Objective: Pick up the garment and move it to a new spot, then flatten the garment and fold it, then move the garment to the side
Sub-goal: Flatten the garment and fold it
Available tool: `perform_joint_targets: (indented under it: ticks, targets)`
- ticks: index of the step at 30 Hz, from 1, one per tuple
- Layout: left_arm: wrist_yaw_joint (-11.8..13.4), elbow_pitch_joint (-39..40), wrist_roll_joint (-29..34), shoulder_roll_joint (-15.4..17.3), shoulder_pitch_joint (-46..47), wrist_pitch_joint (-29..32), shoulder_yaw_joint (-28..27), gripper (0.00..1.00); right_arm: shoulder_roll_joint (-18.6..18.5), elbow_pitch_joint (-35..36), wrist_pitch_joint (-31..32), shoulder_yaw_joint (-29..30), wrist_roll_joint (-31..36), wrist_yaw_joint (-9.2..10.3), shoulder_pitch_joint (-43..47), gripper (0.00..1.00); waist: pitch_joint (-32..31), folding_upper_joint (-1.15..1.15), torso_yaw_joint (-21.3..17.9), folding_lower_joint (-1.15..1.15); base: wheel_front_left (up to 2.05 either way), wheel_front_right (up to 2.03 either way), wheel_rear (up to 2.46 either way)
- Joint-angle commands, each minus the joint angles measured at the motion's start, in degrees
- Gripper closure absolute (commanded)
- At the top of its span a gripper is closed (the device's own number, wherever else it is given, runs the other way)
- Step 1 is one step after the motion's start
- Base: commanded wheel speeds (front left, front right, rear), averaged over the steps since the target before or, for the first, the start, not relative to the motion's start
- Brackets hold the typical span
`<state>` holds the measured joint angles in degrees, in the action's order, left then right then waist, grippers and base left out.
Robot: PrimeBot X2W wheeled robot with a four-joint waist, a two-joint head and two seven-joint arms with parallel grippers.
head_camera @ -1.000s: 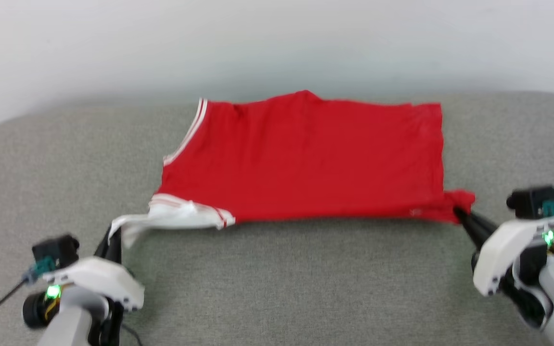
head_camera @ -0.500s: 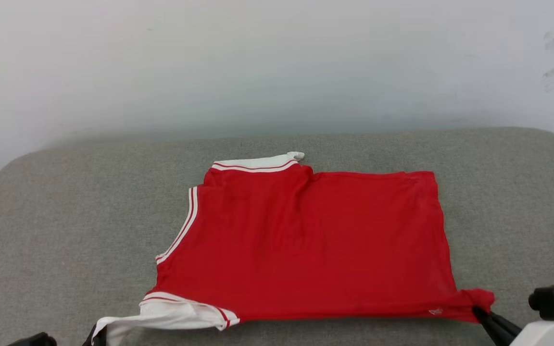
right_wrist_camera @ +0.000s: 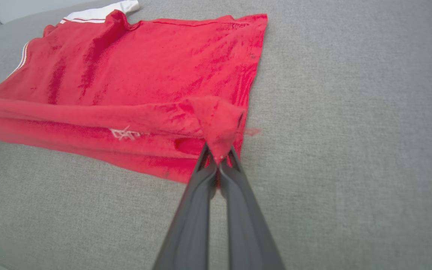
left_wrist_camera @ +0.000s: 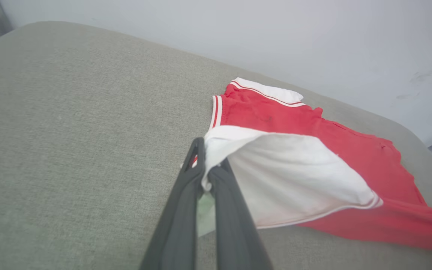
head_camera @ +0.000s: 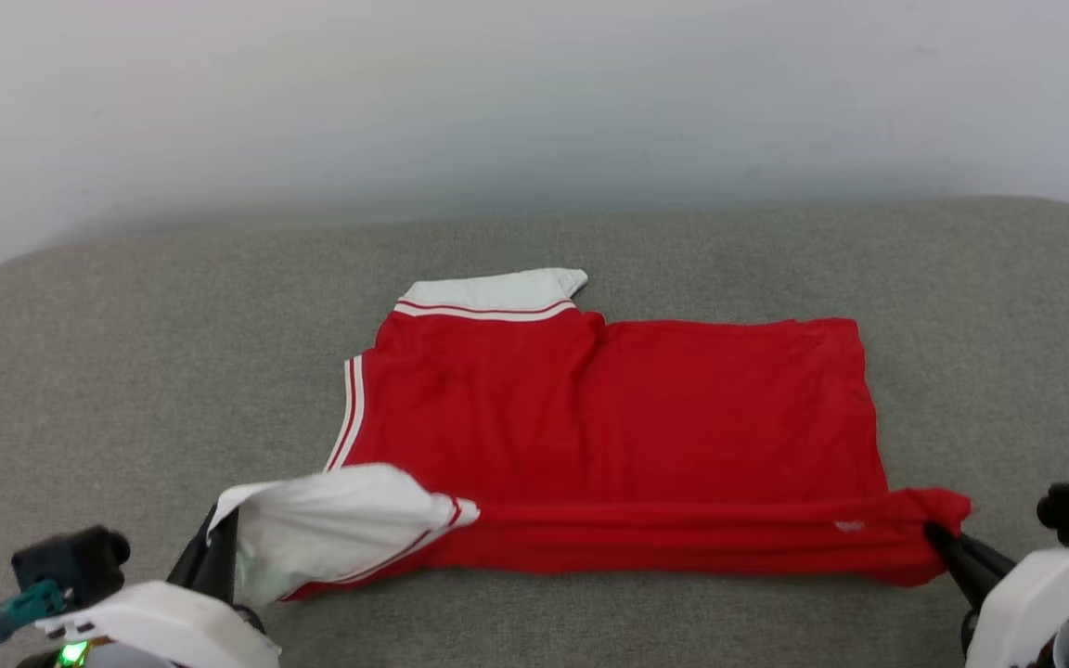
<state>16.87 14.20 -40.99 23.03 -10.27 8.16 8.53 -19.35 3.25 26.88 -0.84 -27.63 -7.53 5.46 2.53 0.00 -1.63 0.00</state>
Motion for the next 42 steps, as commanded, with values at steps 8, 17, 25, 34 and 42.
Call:
perform_joint_targets:
  ticks: [8, 17, 25, 34, 42]
  targets:
    - [-6.0, -13.4, -0.3, -0.9, 16.8, 0.9, 3.2, 1.00, -0.9, -7.8, 1.3, -3.8, 0.0, 0.06, -12.9, 1.00, 7.7, 0.00, 0.0, 0.00, 0.00, 0.00, 0.00]
    - [-11.5, -28.9, -2.1, -3.0, 27.8, 3.1, 6.3, 1.00, -2.4, -18.3, -0.4, -10.4, -1.5, 0.06, -22.1, 1.00, 13.3, 0.00, -0.2, 0.00, 0.00, 0.00, 0.00]
    - [-14.6, -37.2, -4.2, -4.9, 30.5, 4.0, 7.3, 0.00, -2.4, -24.3, -4.4, -14.1, -2.9, 0.07, -24.2, 0.00, 13.5, 0.00, -0.4, 0.00, 0.00, 0.00, 0.00]
    - [-15.4, -38.3, -5.3, -2.9, 28.0, 1.6, 5.3, 0.00, -2.8, -22.5, -19.1, -12.8, -0.9, 0.06, -21.0, 0.00, 8.4, 0.00, -0.7, 0.00, 0.00, 0.00, 0.00]
    - [-14.6, -31.3, -6.4, 1.6, 25.7, 6.2, 4.4, 0.00, -0.2, -16.6, -27.7, -6.5, 5.6, 0.05, -15.5, 0.00, 3.7, 0.00, -1.5, 0.00, 0.00, 0.00, 0.00]
